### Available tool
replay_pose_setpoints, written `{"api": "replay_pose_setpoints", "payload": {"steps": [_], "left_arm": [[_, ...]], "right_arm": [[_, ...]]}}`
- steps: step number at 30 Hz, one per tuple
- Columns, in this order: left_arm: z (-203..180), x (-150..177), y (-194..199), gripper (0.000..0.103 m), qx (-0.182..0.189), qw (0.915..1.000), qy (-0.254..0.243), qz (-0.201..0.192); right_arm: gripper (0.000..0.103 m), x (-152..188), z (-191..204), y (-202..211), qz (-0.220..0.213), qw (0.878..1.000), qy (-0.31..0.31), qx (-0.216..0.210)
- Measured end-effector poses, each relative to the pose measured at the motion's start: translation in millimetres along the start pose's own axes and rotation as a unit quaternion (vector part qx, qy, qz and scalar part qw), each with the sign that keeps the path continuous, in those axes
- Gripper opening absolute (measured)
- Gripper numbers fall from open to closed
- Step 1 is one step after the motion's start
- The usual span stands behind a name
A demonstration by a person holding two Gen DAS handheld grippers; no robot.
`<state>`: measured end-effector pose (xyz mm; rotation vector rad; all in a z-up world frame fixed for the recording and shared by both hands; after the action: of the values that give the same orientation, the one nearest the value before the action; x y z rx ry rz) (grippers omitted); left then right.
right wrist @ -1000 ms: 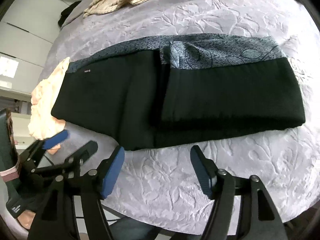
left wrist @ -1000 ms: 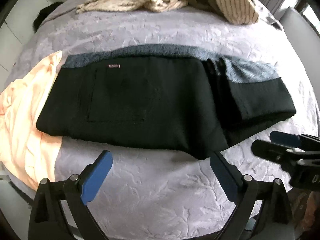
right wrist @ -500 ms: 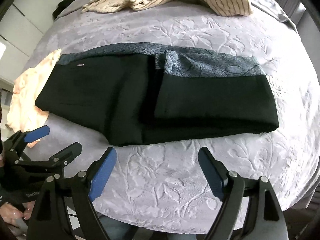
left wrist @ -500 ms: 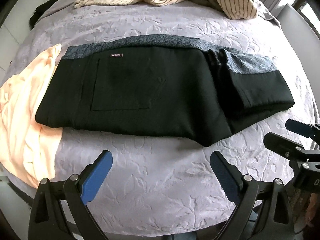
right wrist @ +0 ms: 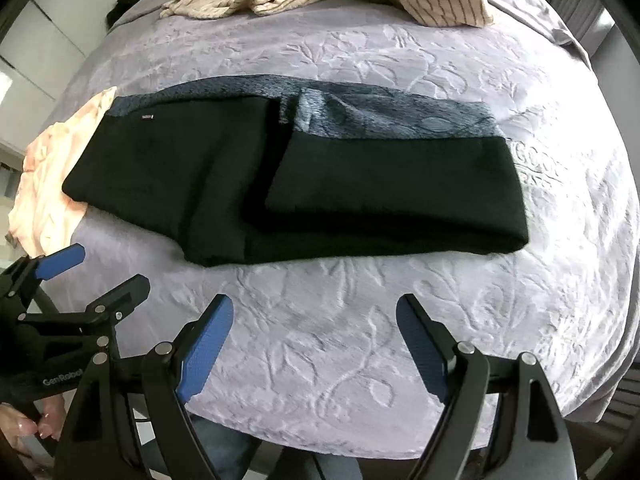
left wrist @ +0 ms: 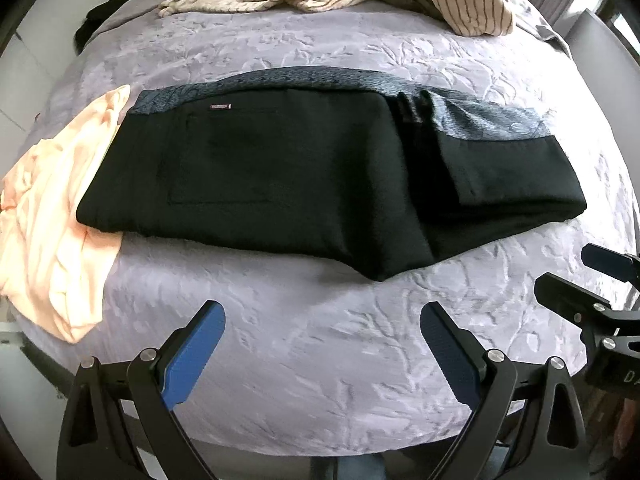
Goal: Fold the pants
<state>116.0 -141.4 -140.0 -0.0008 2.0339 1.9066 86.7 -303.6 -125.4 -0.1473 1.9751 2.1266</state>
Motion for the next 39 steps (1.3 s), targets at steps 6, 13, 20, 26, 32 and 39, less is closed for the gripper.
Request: {"api": "replay_pose_setpoints", "payload": {"steps": [6, 13, 20, 26, 32, 39], "left_arm": [[-11.5, 5.3, 13.2, 0.099, -0.012, 0.9998, 0.014, -0.009], [-6.4, 13.9, 25.2, 0.099, -0.027, 0.9988, 0.038, -0.016], [4.6, 27.0, 33.6, 0.099, -0.037, 0.9976, 0.056, -0.016], [20.1, 21.7, 35.1, 0.099, -0.04, 0.9975, 0.053, -0.024], [58.6, 12.8, 31.7, 0.099, -0.042, 0.9974, 0.052, -0.027], [123.1, -6.6, 21.4, 0.099, -0.036, 0.9971, 0.064, -0.022]], "right_arm": [[0.086, -2.1, -15.5, 9.2, -0.009, 1.0, 0.009, -0.005], [0.086, -4.7, -15.0, 15.3, -0.017, 0.999, 0.032, -0.016], [0.086, -1.3, -4.9, 17.2, -0.016, 0.998, 0.046, -0.026], [0.086, -5.5, 4.1, 16.9, -0.021, 0.998, 0.049, -0.023], [0.086, -21.0, 25.5, 9.2, -0.023, 0.999, 0.042, -0.018], [0.086, -42.0, 80.0, -8.2, -0.013, 0.998, 0.055, -0.007]]}}
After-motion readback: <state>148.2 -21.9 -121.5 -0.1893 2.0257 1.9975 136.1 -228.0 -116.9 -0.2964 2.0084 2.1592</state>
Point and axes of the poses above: each gripper's, at about its wrist camera, not at the fingertips, and y roughly against the way its jaws point, z to its left, x to its underside, the point moved 10 cm from there along -y, roughly the way its jaws point, and after that the axes turned 3 degrees about -z, right-handed, at the moved point
